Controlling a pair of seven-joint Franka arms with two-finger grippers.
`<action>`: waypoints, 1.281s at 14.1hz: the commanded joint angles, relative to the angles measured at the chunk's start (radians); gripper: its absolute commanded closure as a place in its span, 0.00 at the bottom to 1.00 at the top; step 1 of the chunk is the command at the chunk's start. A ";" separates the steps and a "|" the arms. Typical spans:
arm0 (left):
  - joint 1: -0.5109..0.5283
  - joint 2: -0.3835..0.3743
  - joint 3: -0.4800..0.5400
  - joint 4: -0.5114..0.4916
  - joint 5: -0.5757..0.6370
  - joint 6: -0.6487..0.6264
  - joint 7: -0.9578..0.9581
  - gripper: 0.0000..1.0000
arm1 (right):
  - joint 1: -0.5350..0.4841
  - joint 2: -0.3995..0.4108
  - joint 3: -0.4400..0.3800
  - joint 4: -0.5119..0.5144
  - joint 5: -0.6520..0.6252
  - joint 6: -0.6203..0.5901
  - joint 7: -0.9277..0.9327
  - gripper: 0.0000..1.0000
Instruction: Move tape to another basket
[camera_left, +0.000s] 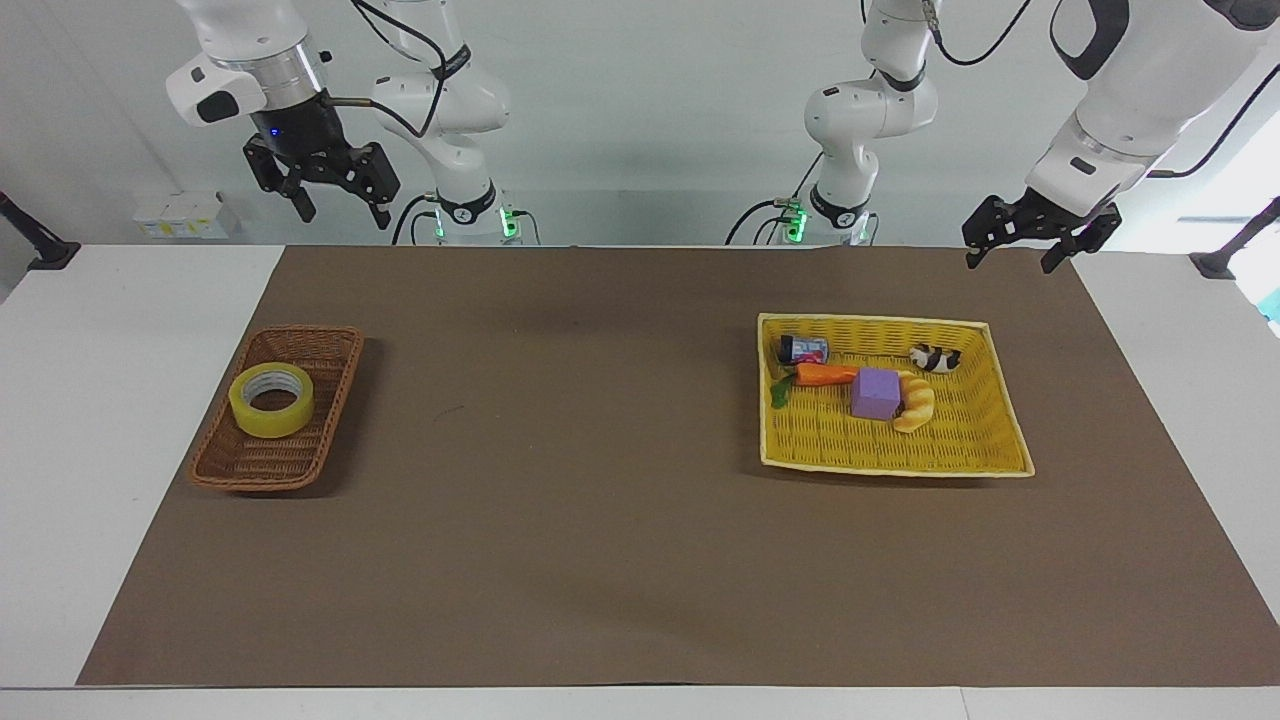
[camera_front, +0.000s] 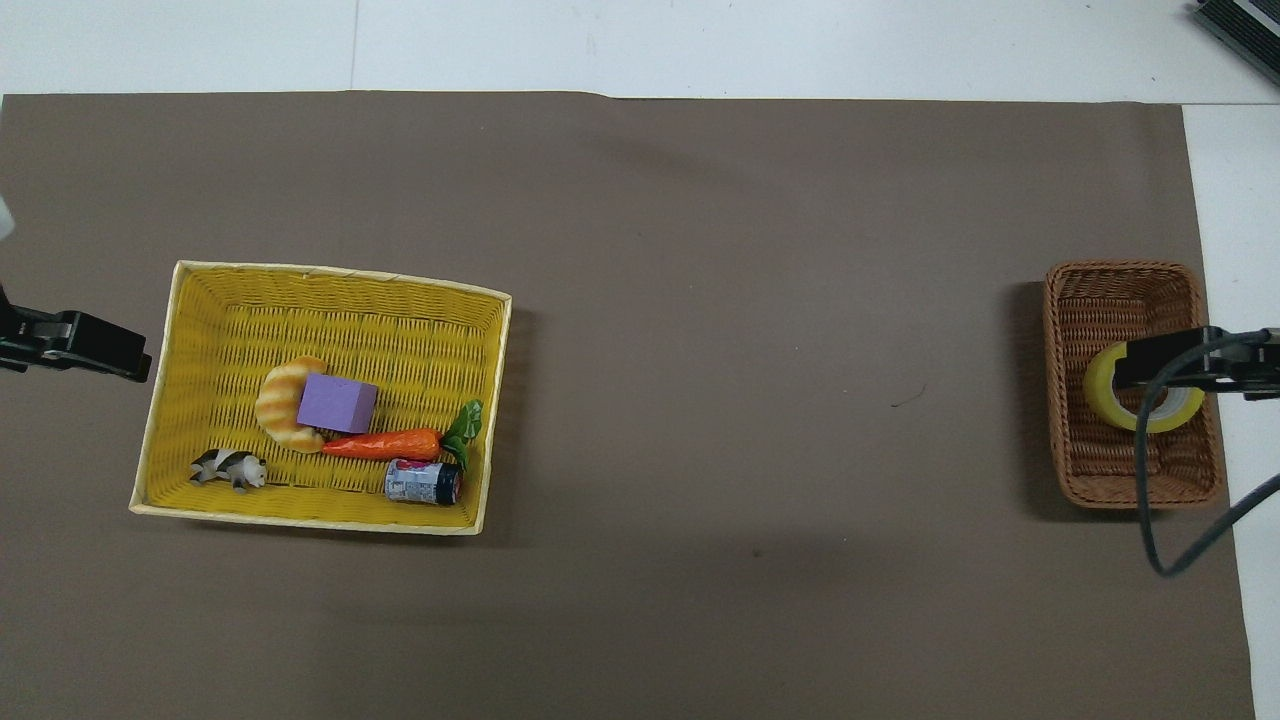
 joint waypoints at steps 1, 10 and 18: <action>0.011 0.005 -0.009 0.016 0.012 -0.017 0.009 0.00 | -0.008 -0.019 0.000 -0.012 -0.010 -0.014 -0.022 0.00; 0.011 0.005 -0.009 0.016 0.012 -0.017 0.009 0.00 | -0.044 0.004 0.002 -0.006 -0.002 -0.006 -0.022 0.00; 0.011 0.005 -0.009 0.016 0.012 -0.019 0.009 0.00 | -0.055 0.006 0.003 -0.002 -0.002 -0.006 -0.031 0.00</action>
